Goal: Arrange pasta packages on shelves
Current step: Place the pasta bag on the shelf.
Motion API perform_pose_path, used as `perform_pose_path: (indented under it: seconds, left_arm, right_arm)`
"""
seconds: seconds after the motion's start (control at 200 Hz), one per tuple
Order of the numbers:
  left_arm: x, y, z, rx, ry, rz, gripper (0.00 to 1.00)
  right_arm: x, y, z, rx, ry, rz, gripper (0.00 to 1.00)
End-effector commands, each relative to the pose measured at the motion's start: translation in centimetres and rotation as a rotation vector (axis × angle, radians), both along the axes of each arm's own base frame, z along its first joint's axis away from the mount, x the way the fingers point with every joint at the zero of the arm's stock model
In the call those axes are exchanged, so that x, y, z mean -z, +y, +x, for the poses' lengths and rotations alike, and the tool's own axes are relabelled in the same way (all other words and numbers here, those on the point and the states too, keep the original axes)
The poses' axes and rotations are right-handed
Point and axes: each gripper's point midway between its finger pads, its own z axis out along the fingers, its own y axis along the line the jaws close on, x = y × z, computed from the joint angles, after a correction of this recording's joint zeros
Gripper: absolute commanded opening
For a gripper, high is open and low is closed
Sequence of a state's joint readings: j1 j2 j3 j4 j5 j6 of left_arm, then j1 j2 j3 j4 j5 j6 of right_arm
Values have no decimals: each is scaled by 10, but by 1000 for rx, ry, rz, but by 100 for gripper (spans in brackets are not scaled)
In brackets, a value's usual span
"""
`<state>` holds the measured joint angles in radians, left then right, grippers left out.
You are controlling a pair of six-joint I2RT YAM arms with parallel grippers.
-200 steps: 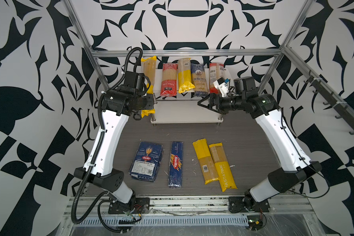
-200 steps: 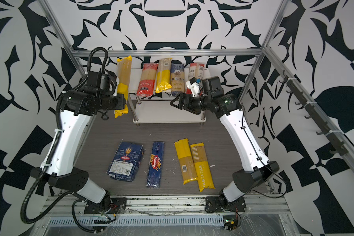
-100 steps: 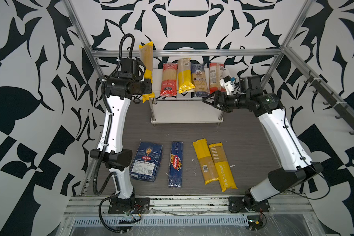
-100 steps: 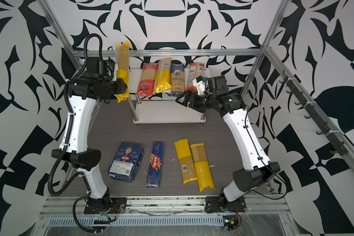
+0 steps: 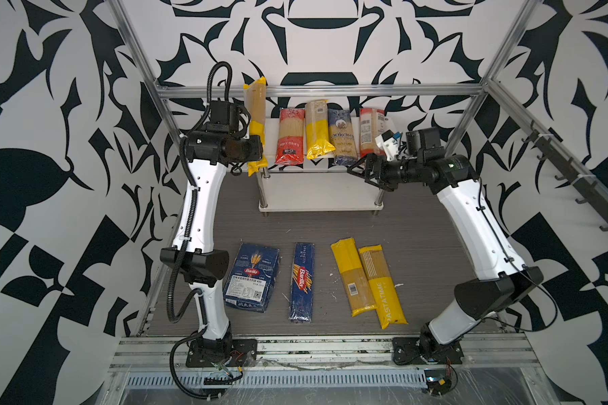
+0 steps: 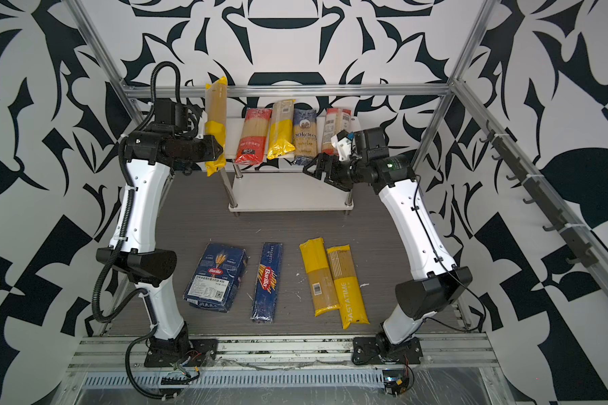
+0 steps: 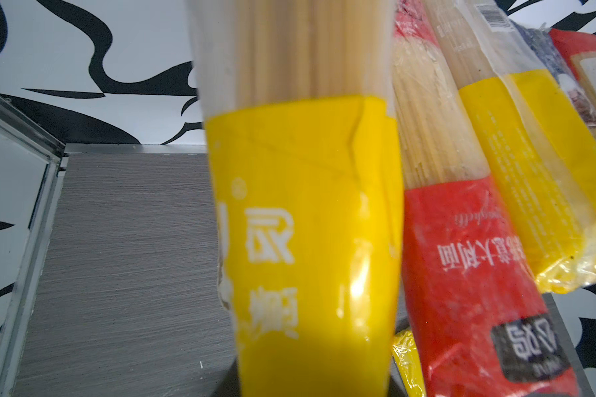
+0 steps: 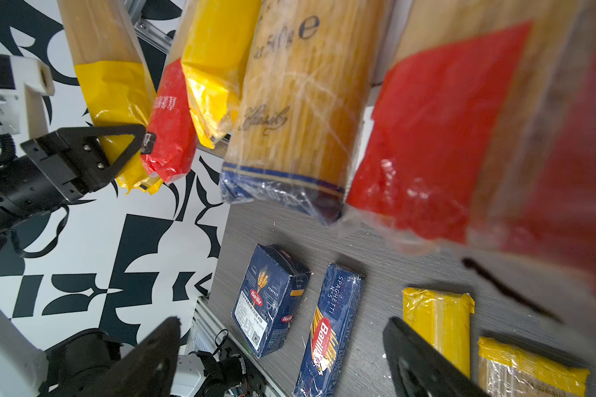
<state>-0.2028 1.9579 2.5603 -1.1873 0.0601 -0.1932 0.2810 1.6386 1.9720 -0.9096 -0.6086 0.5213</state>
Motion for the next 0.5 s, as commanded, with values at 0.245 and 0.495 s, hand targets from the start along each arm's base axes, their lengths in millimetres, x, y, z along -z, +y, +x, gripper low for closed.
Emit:
perform_pose_path:
  seconds: [0.245,0.495]
  left_arm:
    - [-57,-12,11,57,-205,-81,53]
    - [-60,-11,4,54,-208,-88,66]
  right_arm:
    - [-19,-11,-7,25,-49,9,95]
    - [-23,-20,-14,41,-60,-9,95]
